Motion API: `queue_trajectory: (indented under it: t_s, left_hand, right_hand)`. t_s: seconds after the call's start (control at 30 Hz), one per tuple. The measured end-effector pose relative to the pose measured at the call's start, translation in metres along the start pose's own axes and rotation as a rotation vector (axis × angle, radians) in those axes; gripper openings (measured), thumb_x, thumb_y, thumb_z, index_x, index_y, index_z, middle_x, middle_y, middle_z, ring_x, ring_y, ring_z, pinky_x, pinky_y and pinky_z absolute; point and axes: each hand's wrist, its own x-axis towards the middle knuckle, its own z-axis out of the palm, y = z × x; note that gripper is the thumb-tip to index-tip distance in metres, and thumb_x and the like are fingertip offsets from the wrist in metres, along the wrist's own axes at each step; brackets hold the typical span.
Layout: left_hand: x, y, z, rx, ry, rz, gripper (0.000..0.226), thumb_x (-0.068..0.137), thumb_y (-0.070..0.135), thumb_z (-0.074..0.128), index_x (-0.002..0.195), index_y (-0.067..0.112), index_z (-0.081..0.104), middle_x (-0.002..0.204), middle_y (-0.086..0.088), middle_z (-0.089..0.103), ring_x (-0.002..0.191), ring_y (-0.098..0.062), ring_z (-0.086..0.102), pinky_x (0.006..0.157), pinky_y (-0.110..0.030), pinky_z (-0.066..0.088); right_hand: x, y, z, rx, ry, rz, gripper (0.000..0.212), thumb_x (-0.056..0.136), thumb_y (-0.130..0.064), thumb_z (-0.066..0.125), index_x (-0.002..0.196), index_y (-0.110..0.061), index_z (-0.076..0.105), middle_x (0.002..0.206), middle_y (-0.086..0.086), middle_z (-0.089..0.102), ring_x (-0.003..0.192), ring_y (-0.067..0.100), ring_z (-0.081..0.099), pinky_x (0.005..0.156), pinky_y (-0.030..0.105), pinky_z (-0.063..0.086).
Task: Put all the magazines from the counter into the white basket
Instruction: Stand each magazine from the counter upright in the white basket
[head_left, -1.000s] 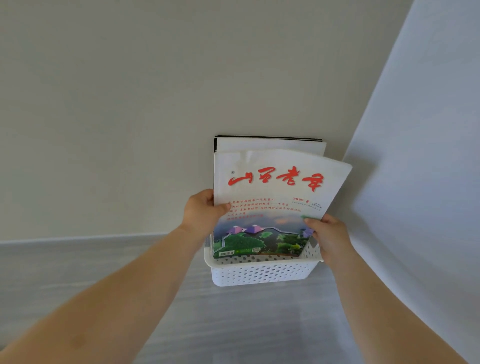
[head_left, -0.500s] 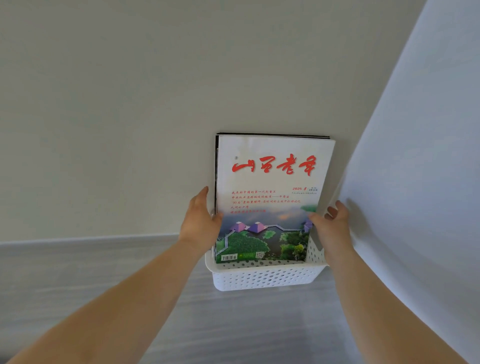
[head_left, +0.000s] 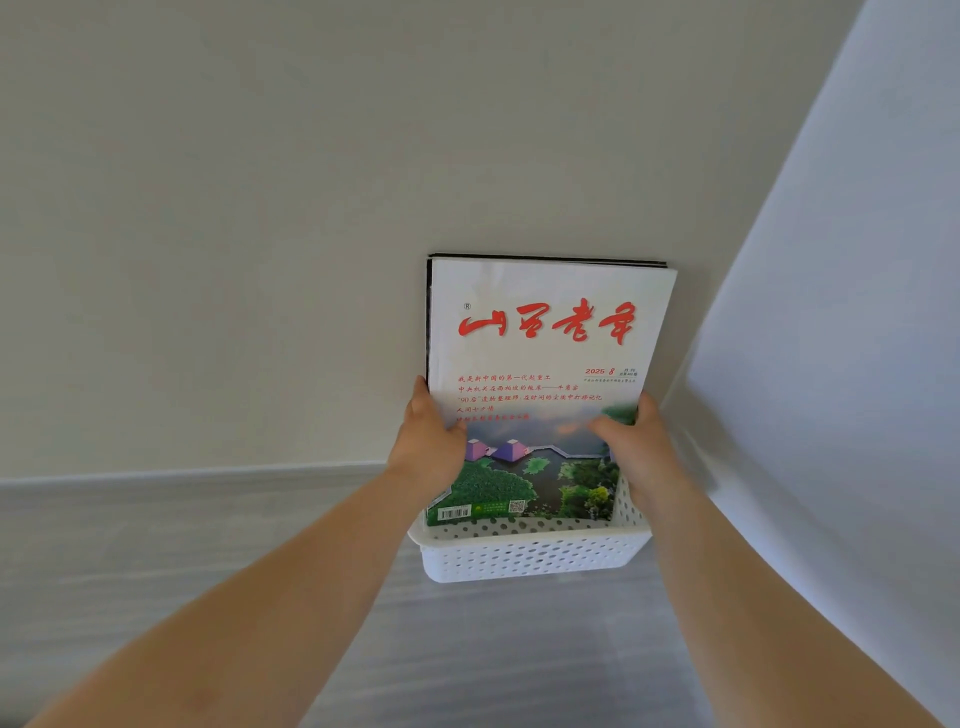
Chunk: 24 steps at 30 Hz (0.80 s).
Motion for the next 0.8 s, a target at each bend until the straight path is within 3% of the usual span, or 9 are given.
queue_trajectory:
  t_s: [0.1, 0.2, 0.27, 0.33, 0.43, 0.5, 0.53, 0.67, 0.8]
  left_hand:
    - [-0.001, -0.001, -0.004, 0.012, -0.014, 0.023, 0.049, 0.084, -0.005, 0.047, 0.127, 0.013, 0.033, 0.128, -0.013, 0.049, 0.111, -0.028, 0.052, 0.087, -0.040, 0.052]
    - [-0.010, -0.002, -0.011, 0.071, -0.010, 0.044, 0.050, 0.084, 0.001, 0.051, 0.129, 0.013, 0.033, 0.131, -0.012, 0.047, 0.101, -0.018, 0.048, 0.079, -0.029, 0.047]
    - [-0.021, -0.006, -0.021, 0.122, 0.016, 0.034, 0.055, 0.085, 0.005, 0.051, 0.135, 0.013, 0.031, 0.138, -0.010, 0.041, 0.115, -0.020, 0.045, 0.087, -0.029, 0.042]
    - [-0.039, -0.016, -0.040, 0.144, 0.040, 0.001, 0.049, 0.087, 0.009, 0.050, 0.134, 0.014, 0.037, 0.141, -0.008, 0.041, 0.127, -0.021, 0.040, 0.099, -0.029, 0.036]
    - [-0.076, -0.040, -0.082, 0.143, 0.046, -0.012, 0.029, 0.088, 0.004, 0.049, 0.115, 0.008, 0.058, 0.118, -0.010, 0.061, 0.106, -0.019, 0.055, 0.078, -0.011, 0.035]
    - [-0.108, -0.061, -0.115, 0.121, 0.066, -0.048, 0.020, 0.085, -0.001, 0.053, 0.102, 0.001, 0.064, 0.099, -0.015, 0.067, 0.093, -0.019, 0.059, 0.058, -0.003, 0.038]
    - [-0.127, -0.072, -0.132, 0.102, 0.078, -0.082, 0.017, 0.083, -0.002, 0.055, 0.096, 0.000, 0.065, 0.092, -0.015, 0.066, 0.090, -0.021, 0.060, 0.056, 0.000, 0.038]
    - [-0.198, -0.113, -0.194, 0.143, 0.129, -0.191, 0.022, 0.083, 0.004, 0.057, 0.077, 0.025, 0.061, 0.079, -0.006, 0.065, 0.085, -0.023, 0.060, 0.071, -0.022, 0.039]
    - [-0.256, -0.153, -0.241, 0.214, 0.179, -0.235, 0.026, 0.083, 0.005, 0.057, 0.075, 0.030, 0.059, 0.086, -0.004, 0.064, 0.085, -0.023, 0.058, 0.079, -0.028, 0.040]
  right_hand:
    - [-0.001, 0.000, -0.001, -0.060, -0.015, -0.026, 0.056, 0.080, -0.001, 0.053, 0.130, -0.018, 0.035, 0.112, 0.001, 0.050, 0.101, 0.020, 0.046, 0.084, 0.034, 0.040]
    - [-0.010, -0.002, 0.002, -0.072, 0.051, -0.072, 0.053, 0.079, 0.003, 0.051, 0.126, -0.016, 0.037, 0.108, 0.001, 0.049, 0.092, 0.018, 0.050, 0.074, 0.027, 0.044]
    - [-0.026, -0.004, 0.005, -0.109, 0.174, -0.111, 0.043, 0.078, 0.004, 0.049, 0.115, -0.016, 0.042, 0.102, 0.004, 0.052, 0.070, 0.014, 0.051, 0.053, 0.021, 0.041]
    - [-0.050, -0.005, 0.010, -0.150, 0.242, -0.141, 0.037, 0.076, 0.003, 0.050, 0.109, -0.013, 0.046, 0.102, 0.008, 0.056, 0.063, 0.011, 0.049, 0.048, 0.022, 0.037]
    - [-0.103, -0.003, 0.031, -0.171, 0.155, -0.212, 0.037, 0.076, 0.003, 0.054, 0.110, -0.012, 0.051, 0.106, 0.009, 0.054, 0.080, 0.013, 0.052, 0.063, 0.025, 0.041]
    - [-0.145, 0.006, 0.052, -0.224, 0.056, -0.211, 0.039, 0.077, 0.002, 0.055, 0.114, -0.009, 0.051, 0.120, 0.012, 0.052, 0.106, 0.020, 0.051, 0.090, 0.028, 0.041]
    - [-0.165, 0.014, 0.062, -0.281, -0.005, -0.193, 0.041, 0.078, 0.001, 0.055, 0.118, -0.007, 0.050, 0.129, 0.011, 0.049, 0.119, 0.023, 0.044, 0.101, 0.029, 0.034]
    - [-0.238, 0.050, 0.101, -0.488, -0.231, -0.129, 0.043, 0.082, -0.005, 0.054, 0.125, -0.010, 0.048, 0.143, 0.007, 0.038, 0.134, 0.018, 0.030, 0.105, 0.018, 0.019]
    - [-0.298, 0.078, 0.135, -0.635, -0.359, -0.171, 0.045, 0.085, -0.016, 0.054, 0.129, -0.018, 0.044, 0.146, 0.001, 0.033, 0.135, 0.012, 0.028, 0.107, 0.016, 0.016]
